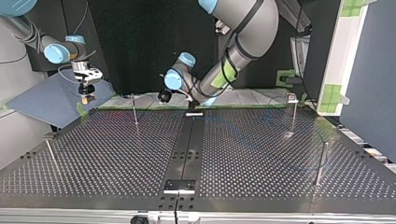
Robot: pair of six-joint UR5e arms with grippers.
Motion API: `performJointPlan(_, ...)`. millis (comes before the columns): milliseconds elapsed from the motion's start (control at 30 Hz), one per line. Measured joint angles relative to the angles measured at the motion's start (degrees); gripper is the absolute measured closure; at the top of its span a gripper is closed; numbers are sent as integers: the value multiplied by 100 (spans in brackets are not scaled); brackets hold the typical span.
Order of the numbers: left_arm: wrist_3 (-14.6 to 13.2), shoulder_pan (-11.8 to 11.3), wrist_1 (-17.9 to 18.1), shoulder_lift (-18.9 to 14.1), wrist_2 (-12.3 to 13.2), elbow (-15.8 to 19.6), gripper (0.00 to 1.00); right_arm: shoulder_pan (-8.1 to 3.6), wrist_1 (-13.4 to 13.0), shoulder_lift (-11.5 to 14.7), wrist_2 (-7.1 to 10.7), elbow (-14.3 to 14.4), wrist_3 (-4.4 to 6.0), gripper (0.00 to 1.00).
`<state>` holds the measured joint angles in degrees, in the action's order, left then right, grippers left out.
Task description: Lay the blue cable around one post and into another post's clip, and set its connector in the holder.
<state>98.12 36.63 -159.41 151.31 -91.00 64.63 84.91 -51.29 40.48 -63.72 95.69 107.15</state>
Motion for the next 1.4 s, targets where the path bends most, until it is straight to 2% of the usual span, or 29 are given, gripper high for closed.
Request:
performJointPlan(367,52,-72,-154,67,94,-215,100,6,-17,-8,-4,-1,5,98)
performJointPlan(633,83,-111,-135,68,105,-228,100,8,-91,-14,-54,0,65,98)
performJointPlan(733,117,-127,-130,74,117,-231,100,9,-180,-21,-74,-1,123,98)
performJointPlan(867,155,-157,-127,74,122,-233,100,13,-343,-30,-86,-1,255,98)
performJointPlan(967,173,-173,-127,76,127,-234,100,12,-391,-33,-93,-1,287,98)
performJointPlan(1400,169,-197,-267,177,157,-398,100,25,-393,-51,-89,-44,299,98)
